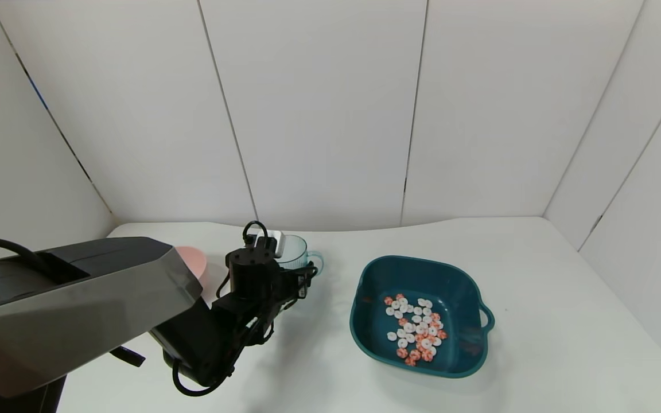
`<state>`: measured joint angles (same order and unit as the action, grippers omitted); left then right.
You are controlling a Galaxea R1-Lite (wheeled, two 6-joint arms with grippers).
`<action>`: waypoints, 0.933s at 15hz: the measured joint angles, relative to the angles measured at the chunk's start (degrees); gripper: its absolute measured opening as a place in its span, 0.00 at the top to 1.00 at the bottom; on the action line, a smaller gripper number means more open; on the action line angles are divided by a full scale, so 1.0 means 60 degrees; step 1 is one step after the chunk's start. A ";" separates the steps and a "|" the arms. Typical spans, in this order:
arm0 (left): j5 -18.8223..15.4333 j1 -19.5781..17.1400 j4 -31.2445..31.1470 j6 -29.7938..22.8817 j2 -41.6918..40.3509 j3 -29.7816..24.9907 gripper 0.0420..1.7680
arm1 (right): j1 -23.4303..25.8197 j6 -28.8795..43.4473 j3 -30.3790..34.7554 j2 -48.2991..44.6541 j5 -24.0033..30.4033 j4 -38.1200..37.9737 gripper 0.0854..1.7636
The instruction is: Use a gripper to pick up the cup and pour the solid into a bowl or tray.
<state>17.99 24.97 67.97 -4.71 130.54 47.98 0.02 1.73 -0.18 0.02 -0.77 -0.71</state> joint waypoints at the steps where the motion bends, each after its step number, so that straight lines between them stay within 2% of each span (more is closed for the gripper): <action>1: 0.0000 0.0000 0.0000 0.0000 -0.0004 0.0000 0.17 | 0.0000 0.0000 0.0000 0.0000 -0.0004 0.0000 0.03; 11: 0.0037 0.0018 -0.0185 0.0047 -0.0248 -0.0197 0.07 | 0.0000 0.0004 0.0000 0.0000 -0.0004 0.0000 0.03; 14: -0.0033 0.0047 -0.0717 0.0102 -0.0624 -0.0390 0.06 | 0.0000 0.0000 0.0000 0.0000 -0.0004 0.0000 0.03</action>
<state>17.80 25.25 63.67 -4.10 126.79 45.64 0.02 1.73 -0.18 0.02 -0.79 -0.71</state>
